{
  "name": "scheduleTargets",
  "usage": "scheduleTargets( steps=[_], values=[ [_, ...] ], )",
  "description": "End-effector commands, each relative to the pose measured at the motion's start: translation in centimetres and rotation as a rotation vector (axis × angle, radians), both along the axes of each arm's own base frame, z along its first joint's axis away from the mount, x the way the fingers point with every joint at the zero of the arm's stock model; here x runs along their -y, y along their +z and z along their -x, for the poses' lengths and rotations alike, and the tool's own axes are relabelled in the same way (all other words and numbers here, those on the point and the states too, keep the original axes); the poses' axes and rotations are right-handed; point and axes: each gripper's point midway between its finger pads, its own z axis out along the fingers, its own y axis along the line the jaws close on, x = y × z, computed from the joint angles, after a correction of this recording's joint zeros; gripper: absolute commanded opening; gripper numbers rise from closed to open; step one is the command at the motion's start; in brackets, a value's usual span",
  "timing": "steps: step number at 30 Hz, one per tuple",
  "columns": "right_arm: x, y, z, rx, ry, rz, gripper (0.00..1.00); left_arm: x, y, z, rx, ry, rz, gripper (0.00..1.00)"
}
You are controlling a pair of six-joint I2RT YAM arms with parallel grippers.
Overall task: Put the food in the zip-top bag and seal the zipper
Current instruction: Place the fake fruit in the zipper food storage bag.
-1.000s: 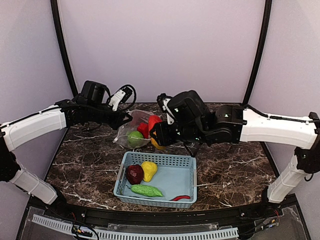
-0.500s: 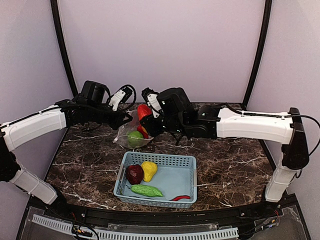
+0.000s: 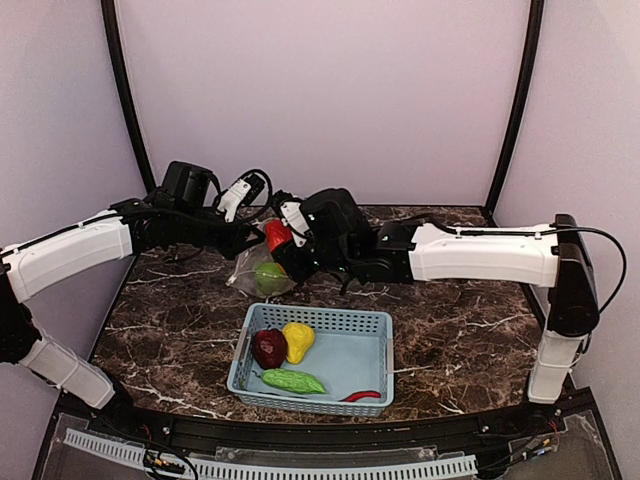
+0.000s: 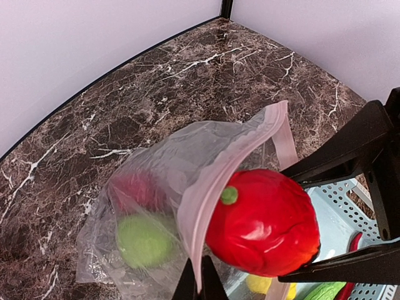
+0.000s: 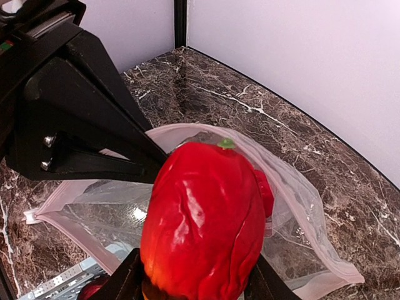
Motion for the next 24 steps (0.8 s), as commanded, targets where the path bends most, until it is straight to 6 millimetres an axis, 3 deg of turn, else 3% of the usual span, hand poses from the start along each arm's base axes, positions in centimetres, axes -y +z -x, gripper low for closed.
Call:
scheduleTargets(
  steps=[1, 8, 24],
  values=[
    [0.2, -1.2, -0.3, -0.02, -0.019, -0.007, 0.48, -0.2, 0.1, 0.7, -0.014, -0.008, 0.006, 0.01],
    [0.5, -2.3, -0.7, -0.05, -0.048, 0.022, 0.48, -0.2, 0.2, 0.7, -0.012, -0.007, 0.006, 0.01],
    [0.6, -2.1, -0.9, -0.064, -0.066, 0.021, 0.68, -0.3, 0.1, 0.7, -0.011, -0.005, 0.001, 0.01]
  ],
)
